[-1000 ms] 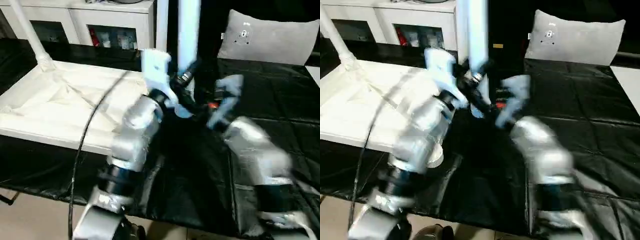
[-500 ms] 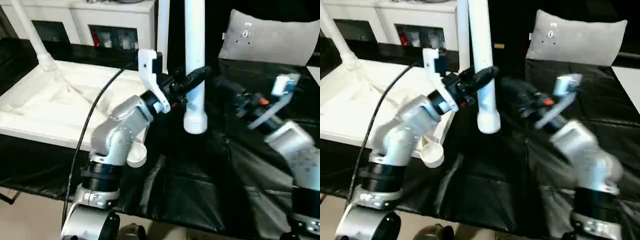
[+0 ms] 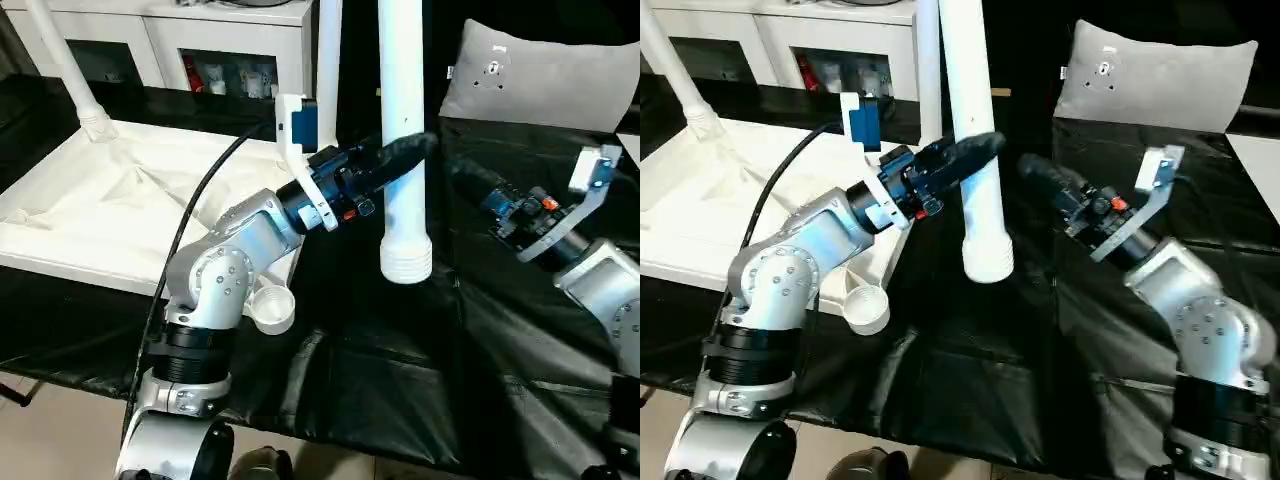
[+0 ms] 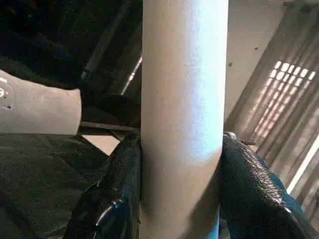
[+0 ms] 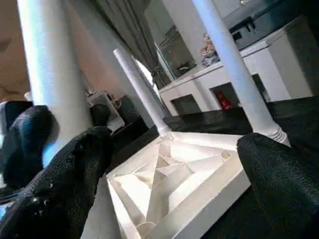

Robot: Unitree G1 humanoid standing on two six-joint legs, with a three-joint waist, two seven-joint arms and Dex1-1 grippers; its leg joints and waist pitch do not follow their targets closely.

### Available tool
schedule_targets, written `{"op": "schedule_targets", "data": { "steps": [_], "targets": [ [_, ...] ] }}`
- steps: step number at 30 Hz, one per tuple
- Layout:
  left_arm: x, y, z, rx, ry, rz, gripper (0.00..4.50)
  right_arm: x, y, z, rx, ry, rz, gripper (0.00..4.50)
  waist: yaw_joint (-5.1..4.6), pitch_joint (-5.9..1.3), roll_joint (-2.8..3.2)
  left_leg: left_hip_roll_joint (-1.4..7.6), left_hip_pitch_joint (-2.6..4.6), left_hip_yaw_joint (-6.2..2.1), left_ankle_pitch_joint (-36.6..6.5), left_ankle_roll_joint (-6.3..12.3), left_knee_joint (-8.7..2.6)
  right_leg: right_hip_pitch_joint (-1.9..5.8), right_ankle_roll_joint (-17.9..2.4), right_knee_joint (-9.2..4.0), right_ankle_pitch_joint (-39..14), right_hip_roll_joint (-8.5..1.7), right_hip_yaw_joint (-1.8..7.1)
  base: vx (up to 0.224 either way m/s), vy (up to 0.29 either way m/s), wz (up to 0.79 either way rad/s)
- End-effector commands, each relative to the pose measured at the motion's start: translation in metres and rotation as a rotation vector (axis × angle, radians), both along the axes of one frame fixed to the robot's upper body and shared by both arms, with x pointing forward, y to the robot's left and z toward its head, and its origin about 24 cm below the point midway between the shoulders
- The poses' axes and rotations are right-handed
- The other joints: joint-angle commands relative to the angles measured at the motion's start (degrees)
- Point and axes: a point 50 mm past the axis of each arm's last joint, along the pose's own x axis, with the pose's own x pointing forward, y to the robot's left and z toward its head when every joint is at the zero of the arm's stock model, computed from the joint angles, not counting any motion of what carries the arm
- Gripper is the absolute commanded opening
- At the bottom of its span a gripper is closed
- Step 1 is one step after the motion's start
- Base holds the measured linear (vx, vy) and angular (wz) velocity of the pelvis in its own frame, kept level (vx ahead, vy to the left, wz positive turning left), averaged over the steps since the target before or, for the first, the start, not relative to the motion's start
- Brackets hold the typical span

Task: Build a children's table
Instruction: Pick table leg

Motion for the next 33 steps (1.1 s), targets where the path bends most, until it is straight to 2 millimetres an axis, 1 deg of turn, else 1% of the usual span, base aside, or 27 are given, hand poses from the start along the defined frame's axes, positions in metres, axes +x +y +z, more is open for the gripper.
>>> {"op": "schedule_targets", "data": {
  "steps": [1,5,6,7,8,9,10,11,13,14,15,16,17,20,22,23,25,26,28,29,31,33],
  "targets": [
    [-0.005,0.0,0.009,-0.006,-0.044,-0.031,1.87,-0.004,0.001,0.001,-0.04,-0.008,0.032,4.5,0.16,-4.44,-0.67,4.12,2.05,-1.39,-11.6,-0.02,-4.4,1.72,-12.5,-4.52,-9.5,-3.76,1.31,0.0,0.0,0.0],
    [-0.007,0.0,0.008,0.018,-0.066,-0.046,1.87,-0.009,0.003,0.001,-0.108,-0.032,0.085,4.5,0.19,-4.52,-0.61,4.12,1.99,-1.46,-10.6,0.64,-4.32,1.87,-13.0,-4.37,-7.8,-3.78,1.21,0.0,0.0,0.0],
    [-0.007,0.0,0.008,0.025,-0.072,-0.047,1.87,-0.01,0.003,0.001,-0.121,-0.036,0.096,4.5,0.22,-4.44,-0.62,4.2,2.01,-1.47,-10.6,0.84,-4.38,1.92,-12.7,-4.43,-7.7,-3.7,1.24,0.0,0.0,0.0],
    [-0.007,0.001,0.007,0.05,-0.109,-0.034,1.87,-0.011,0.004,0.002,-0.183,-0.065,0.103,4.5,0.25,-4.49,-0.59,4.29,2.03,-1.54,-10.6,0.99,-4.38,1.86,-12.4,-4.49,-7.7,-3.72,1.25,0.0,0.0,0.0],
    [-0.008,0.001,0.007,0.064,-0.13,-0.029,1.87,-0.012,0.005,0.002,-0.206,-0.074,0.112,4.5,0.21,-4.52,-0.6,4.27,2.1,-1.46,-10.4,0.99,-4.33,1.86,-12.4,-4.43,-7.3,-3.7,1.27,0.0,0.0,0.0],
    [-0.009,0.0,0.005,0.107,-0.188,-0.019,1.87,-0.015,0.008,0.004,-0.271,-0.106,0.151,4.5,0.22,-4.47,-0.58,4.36,2.03,-1.56,-10.6,1.16,-4.39,1.9,-12.2,-4.56,-7.4,-3.76,1.29,0.0,0.0,0.0],
    [-0.009,0.0,0.004,0.124,-0.208,-0.015,1.87,-0.016,0.01,0.005,-0.293,-0.118,0.172,4.5,0.25,-4.46,-0.58,4.42,2.02,-1.58,-10.8,1.22,-4.41,1.94,-11.8,-4.68,-7.6,-3.81,1.34,0.0,0.0,0.0],
    [-0.01,0.0,0.003,0.128,-0.222,-0.023,1.87,-0.018,0.011,0.006,-0.319,-0.13,0.191,4.5,0.24,-4.57,-0.59,4.42,2.09,-1.57,-10.5,1.37,-4.35,2.08,-11.6,-4.45,-7.0,-3.86,1.37,0.0,0.0,0.0],
    [-0.012,-0.001,0.004,0.123,-0.23,-0.042,1.87,-0.019,0.012,0.006,-0.351,-0.148,0.214,4.5,0.16,-4.56,-0.58,4.41,2.07,-1.49,-10.3,1.54,-4.28,2.01,-12.4,-4.33,-6.3,-3.94,1.35,0.0,0.0,0.0],
    [-0.014,-0.001,0.003,0.144,-0.248,-0.061,1.87,-0.023,0.016,0.005,-0.41,-0.185,0.271,4.5,0.22,-4.63,-0.72,4.42,2.11,-1.48,-10.2,1.76,-4.2,2.03,-13.0,-4.29,-6.2,-3.94,1.3,0.0,0.0,0.0],
    [-0.014,-0.001,0.003,0.144,-0.248,-0.061,1.87,-0.023,0.016,0.005,-0.41,-0.185,0.271,4.5,0.29,-4.56,-0.66,4.55,2.14,-1.5,-10.3,1.96,-4.22,2.06,-13.3,-4.24,-6.0,-4.0,1.35,0.0,0.0,0.0],
    [-0.014,-0.001,0.001,0.166,-0.257,-0.061,1.87,-0.026,0.018,0.004,-0.423,-0.189,0.303,4.5,0.19,-4.46,-0.62,4.49,2.06,-1.49,-10.5,2.16,-4.24,1.98,-13.6,-4.25,-6.2,-4.0,1.34,0.0,0.0,0.0],
    [-0.014,-0.001,0.0,0.189,-0.281,-0.06,1.87,-0.028,0.019,0.001,-0.439,-0.188,0.325,4.5,0.16,-4.49,-0.81,4.51,2.1,-1.52,-10.8,2.52,-4.22,2.03,-13.7,-4.36,-6.8,-3.92,1.31,0.0,0.0,0.0],
    [-0.016,-0.002,-0.003,0.22,-0.332,-0.078,1.87,-0.029,0.022,-0.005,-0.455,-0.183,0.346,4.5,0.12,-4.44,-0.63,4.62,2.17,-1.58,-11.5,2.56,-4.31,1.9,-13.6,-4.45,-8.2,-4.0,1.38,0.0,0.0,0.0],
    [-0.019,-0.003,-0.004,0.221,-0.345,-0.1,1.87,-0.03,0.024,-0.007,-0.448,-0.181,0.365,4.5,0.13,-4.58,-0.6,4.59,2.21,-1.61,-11.3,2.38,-4.25,1.95,-14.0,-4.26,-7.7,-4.0,1.32,0.0,0.0,0.0],
    [-0.021,-0.005,-0.005,0.225,-0.35,-0.122,1.87,-0.03,0.028,-0.008,-0.448,-0.181,0.375,4.5,0.12,-4.61,-0.49,4.59,2.21,-1.61,-11.1,2.49,-4.21,1.92,-14.4,-4.14,-7.0,-3.98,1.31,0.0,0.0,0.0],
    [-0.024,-0.007,-0.007,0.23,-0.356,-0.144,1.87,-0.029,0.032,-0.011,-0.454,-0.181,0.385,4.5,0.09,-4.63,-0.51,4.54,2.19,-1.57,-11.0,2.61,-4.16,1.9,-14.7,-4.07,-6.4,-3.93,1.3,0.0,0.0,0.0],
    [-0.025,-0.007,-0.007,0.231,-0.357,-0.146,1.87,-0.029,0.033,-0.011,-0.455,-0.182,0.386,4.5,0.08,-4.71,-0.41,4.55,2.21,-1.56,-11.0,2.57,-4.12,1.89,-14.9,-4.02,-6.2,-3.92,1.28,0.0,0.0,0.0],
    [-0.027,-0.01,-0.007,0.227,-0.368,-0.165,1.87,-0.028,0.037,-0.013,-0.452,-0.188,0.394,4.5,0.05,-4.69,-0.54,4.51,2.18,-1.53,-11.0,2.54,-4.1,1.93,-15.1,-4.03,-6.0,-3.93,1.3,0.0,0.0,0.0],
    [-0.027,-0.01,-0.008,0.226,-0.369,-0.167,1.87,-0.028,0.038,-0.014,-0.45,-0.188,0.397,4.5,0.1,-4.74,-0.46,4.54,2.2,-1.54,-10.8,2.62,-4.05,1.95,-15.2,-3.96,-5.8,-4.0,1.3,0.0,0.0,0.0],
    [-0.029,-0.012,-0.008,0.223,-0.375,-0.177,1.87,-0.028,0.041,-0.015,-0.441,-0.187,0.417,4.22,0.11,-4.83,-0.65,4.55,2.2,-1.52,-10.7,2.84,-4.01,2.07,-15.4,-3.88,-5.6,-3.97,1.28,0.0,0.0,0.0],
    [-0.029,-0.012,-0.009,0.223,-0.379,-0.179,1.87,-0.029,0.042,-0.015,-0.436,-0.187,0.433,4.14,0.1,-4.84,-0.59,4.52,2.18,-1.51,-10.6,2.97,-3.96,2.06,-15.4,-3.85,-5.6,-3.95,1.26,0.0,0.0,0.0]
  ]
}}
